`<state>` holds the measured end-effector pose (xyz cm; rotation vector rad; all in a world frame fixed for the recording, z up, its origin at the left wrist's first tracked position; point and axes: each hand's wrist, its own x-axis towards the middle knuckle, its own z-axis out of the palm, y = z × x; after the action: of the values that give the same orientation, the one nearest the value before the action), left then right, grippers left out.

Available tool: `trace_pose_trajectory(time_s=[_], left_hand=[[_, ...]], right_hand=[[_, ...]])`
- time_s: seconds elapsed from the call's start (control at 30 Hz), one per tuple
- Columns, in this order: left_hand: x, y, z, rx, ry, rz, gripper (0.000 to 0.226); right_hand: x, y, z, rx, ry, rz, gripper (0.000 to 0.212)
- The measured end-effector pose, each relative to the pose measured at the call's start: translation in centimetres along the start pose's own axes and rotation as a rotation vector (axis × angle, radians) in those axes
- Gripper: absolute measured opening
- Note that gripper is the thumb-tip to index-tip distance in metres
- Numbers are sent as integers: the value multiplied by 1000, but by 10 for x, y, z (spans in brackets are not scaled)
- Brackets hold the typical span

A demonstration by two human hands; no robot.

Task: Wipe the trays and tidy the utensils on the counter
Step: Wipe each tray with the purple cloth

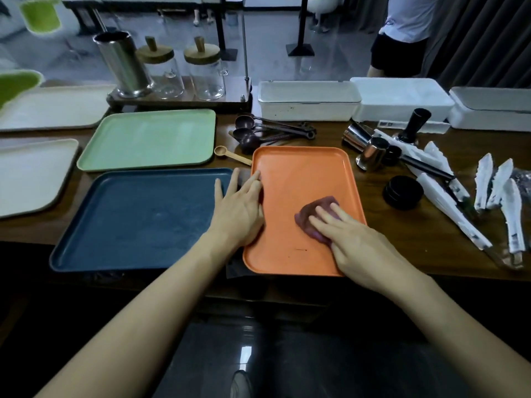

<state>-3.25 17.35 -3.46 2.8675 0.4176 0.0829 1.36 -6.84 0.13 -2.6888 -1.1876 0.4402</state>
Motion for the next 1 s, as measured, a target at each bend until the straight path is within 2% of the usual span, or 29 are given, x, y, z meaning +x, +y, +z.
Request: trace_pose_trajectory(time_s=[0.1,0.27,0.33,0.4,0.5,0.6,0.87,1.0], left_hand=[[0,1,1,-29,7,-13,40],[0,-3,2,-24,15,2,50],[1,-4,3,0,15,8,51],[2,-3,2,20,15,6,51],[2,-3,1,43,12,8,50],[2,-3,0,56,9,24,47],[6,-6,0,98,42,127,47],[5,-6,4,65,86,139,39]], right_hand=[[7,-7,6,-20,48,69,61],[9,-61,25,17,53,-186,56],[2,-58,23,23,52,-211,52],[-13,-48,21,-69,76,-195,46],[-41,-38,19,-258,133,53,59],[-51,-36,16,-253,63,246,67],[8,-32,17,-110,87,375,73],[8,-65,32,-82,132,458,72]])
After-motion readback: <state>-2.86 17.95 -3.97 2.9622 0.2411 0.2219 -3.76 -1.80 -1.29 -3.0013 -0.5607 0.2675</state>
